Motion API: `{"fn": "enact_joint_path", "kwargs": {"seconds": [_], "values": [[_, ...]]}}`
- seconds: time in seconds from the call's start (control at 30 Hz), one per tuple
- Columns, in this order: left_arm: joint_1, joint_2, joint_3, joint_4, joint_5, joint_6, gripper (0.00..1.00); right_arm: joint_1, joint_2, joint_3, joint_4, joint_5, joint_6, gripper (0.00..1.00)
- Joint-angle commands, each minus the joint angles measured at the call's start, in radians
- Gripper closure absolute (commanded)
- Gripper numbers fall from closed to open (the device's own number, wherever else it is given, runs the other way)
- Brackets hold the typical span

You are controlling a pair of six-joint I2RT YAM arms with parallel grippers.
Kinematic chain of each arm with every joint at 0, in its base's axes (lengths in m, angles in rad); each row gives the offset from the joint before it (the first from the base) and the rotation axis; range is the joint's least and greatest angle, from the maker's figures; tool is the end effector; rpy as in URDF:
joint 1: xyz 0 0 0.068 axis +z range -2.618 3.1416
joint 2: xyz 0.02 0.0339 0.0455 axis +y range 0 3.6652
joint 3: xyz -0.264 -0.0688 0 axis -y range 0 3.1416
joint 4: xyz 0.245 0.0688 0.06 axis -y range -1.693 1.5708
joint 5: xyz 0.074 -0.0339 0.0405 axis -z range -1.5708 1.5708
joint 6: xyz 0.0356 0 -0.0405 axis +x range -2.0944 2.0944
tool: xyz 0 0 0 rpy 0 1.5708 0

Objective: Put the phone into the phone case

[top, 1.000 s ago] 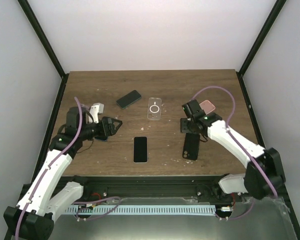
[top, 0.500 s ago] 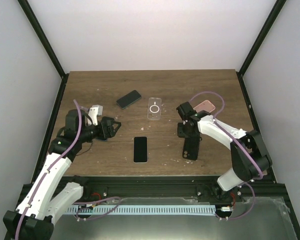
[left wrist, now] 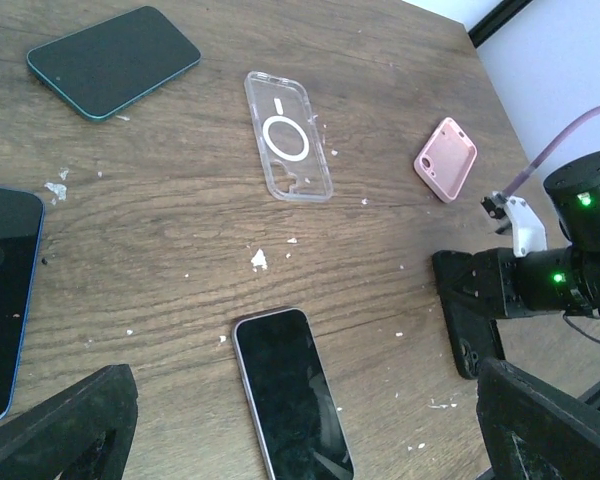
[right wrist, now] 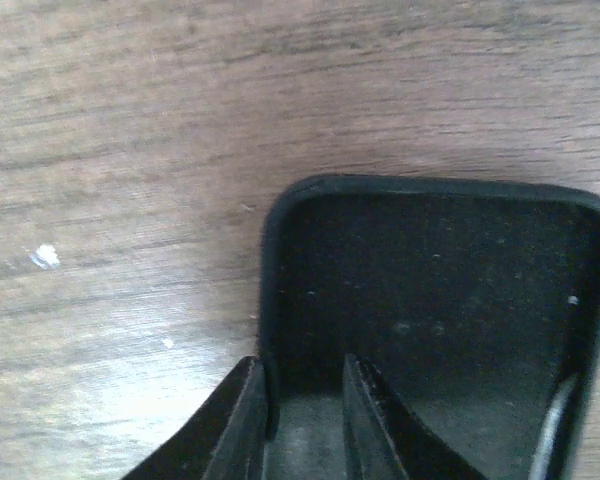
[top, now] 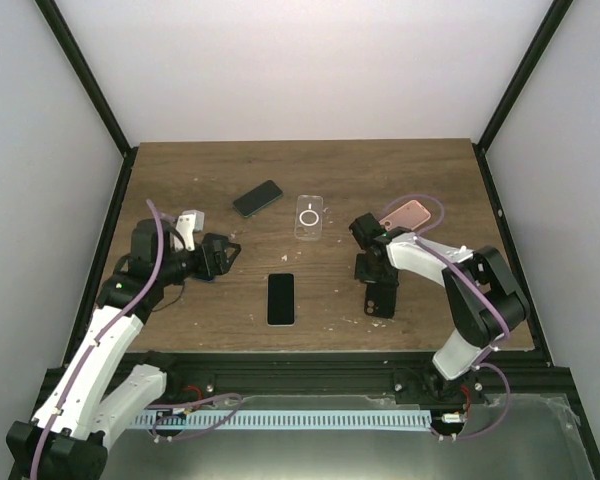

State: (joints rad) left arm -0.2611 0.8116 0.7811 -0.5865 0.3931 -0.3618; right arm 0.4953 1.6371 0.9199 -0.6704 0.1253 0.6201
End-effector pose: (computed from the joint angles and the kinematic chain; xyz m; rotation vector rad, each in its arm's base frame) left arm 0.1628 -0.0576 0.2957 0.1169 2.2386 -0.7757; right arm 0.2498 0.1299 0.1536 0.1989 2.9134 -0.0135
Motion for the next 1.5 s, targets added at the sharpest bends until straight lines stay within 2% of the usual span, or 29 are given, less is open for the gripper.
{"fn": "enact_joint_path", "kwargs": {"seconds": [0.0, 0.07, 0.23, 0.57, 0.8, 0.87, 0.97, 1.33, 1.4, 1.47], "values": [[0.006, -0.002, -0.01, -0.008, -0.013, 0.014, 0.07, 0.014, 0.039, 0.021, 0.054, -0.017, 0.005, 0.85], [0.006, 0.002, -0.011, -0.007, -0.013, 0.013, 0.07, 0.026, 0.042, 0.037, 0.064, -0.04, 0.001, 0.92], [0.006, 0.016, -0.008, -0.007, -0.008, 0.018, 0.07, 0.083, 0.046, 0.099, 0.092, -0.099, 0.009, 0.99], [0.005, 0.028, -0.008, -0.01, -0.016, 0.017, 0.07, 0.24, 0.1, 0.212, 0.145, -0.179, 0.026, 0.99], [0.005, 0.021, -0.008, -0.012, -0.022, 0.017, 0.07, 0.278, 0.169, 0.251, 0.136, -0.195, 0.05, 0.98], [0.006, 0.02, -0.008, -0.012, -0.023, 0.017, 0.07, 0.283, 0.165, 0.26, 0.12, -0.183, 0.065, 0.93], [0.006, 0.018, -0.007, -0.013, -0.024, 0.017, 0.07, 0.301, 0.143, 0.266, 0.112, -0.173, 0.092, 0.78], [0.01, -0.023, 0.006, -0.038, -0.107, 0.018, 0.07, 0.425, 0.145, 0.34, 0.089, -0.176, 0.216, 0.45], [0.01, -0.032, 0.008, -0.043, -0.122, 0.016, 0.06, 0.444, 0.156, 0.373, 0.072, -0.15, 0.243, 0.36], [0.01, -0.039, 0.009, -0.049, -0.137, 0.015, 0.06, 0.459, 0.179, 0.411, 0.035, -0.127, 0.273, 0.22]]}}
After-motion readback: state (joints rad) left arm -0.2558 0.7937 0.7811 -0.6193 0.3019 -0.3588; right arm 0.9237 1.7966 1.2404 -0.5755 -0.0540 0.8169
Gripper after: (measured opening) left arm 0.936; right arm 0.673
